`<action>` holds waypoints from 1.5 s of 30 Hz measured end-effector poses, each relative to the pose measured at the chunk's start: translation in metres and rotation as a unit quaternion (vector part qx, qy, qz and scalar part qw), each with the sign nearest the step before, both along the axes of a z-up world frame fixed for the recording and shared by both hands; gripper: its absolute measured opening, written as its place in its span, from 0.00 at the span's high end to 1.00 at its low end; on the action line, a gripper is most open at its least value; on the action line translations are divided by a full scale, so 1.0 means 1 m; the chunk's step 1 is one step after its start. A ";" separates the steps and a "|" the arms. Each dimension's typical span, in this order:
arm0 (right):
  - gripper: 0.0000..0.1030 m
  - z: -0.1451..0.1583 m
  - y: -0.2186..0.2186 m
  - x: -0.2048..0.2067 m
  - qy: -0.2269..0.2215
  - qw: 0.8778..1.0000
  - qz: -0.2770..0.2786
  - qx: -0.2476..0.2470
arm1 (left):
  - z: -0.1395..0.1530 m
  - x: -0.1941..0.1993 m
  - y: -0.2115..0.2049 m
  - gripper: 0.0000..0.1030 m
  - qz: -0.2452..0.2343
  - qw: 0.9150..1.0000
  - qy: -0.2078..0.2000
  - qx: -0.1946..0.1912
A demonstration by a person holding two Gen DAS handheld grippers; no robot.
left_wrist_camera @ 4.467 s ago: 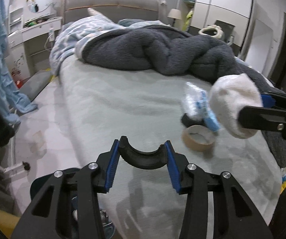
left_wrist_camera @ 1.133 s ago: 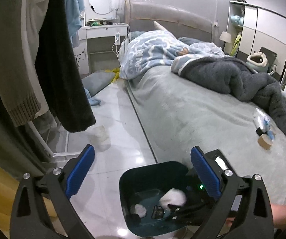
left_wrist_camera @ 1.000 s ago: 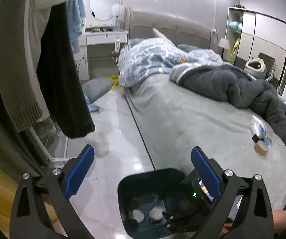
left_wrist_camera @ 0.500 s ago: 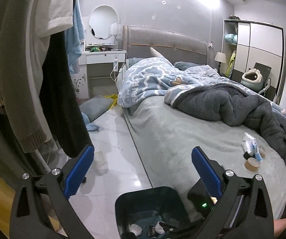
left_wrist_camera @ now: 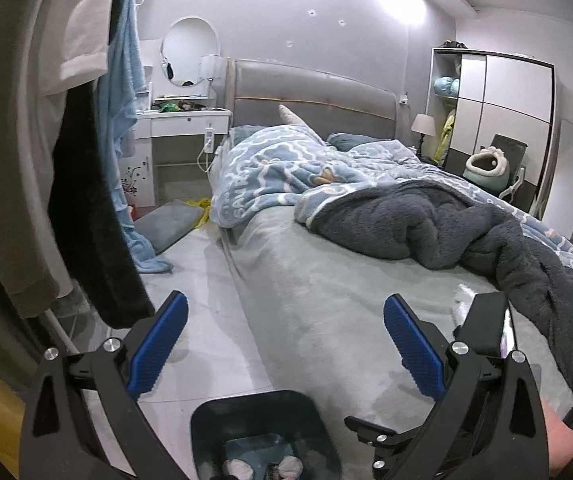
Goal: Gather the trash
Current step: 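Move both grippers back over the diaper packet and tape rolls on the bed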
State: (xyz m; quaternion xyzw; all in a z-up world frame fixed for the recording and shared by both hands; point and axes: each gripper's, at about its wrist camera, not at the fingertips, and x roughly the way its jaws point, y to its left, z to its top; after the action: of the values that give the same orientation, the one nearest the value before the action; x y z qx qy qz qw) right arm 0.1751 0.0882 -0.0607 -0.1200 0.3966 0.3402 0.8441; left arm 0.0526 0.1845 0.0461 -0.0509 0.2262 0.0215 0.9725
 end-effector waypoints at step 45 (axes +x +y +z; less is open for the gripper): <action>0.03 0.031 -0.188 0.058 -0.013 0.998 -0.027 0.060 | -0.062 0.057 -0.155 0.03 -0.161 0.983 0.090 0.006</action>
State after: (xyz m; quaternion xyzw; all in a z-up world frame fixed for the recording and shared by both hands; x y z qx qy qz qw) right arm 0.2327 -0.0997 -0.0300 -0.0627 0.3678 0.3388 0.8637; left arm 0.1101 0.0295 -0.0156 -0.0063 0.3177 -0.1296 0.9393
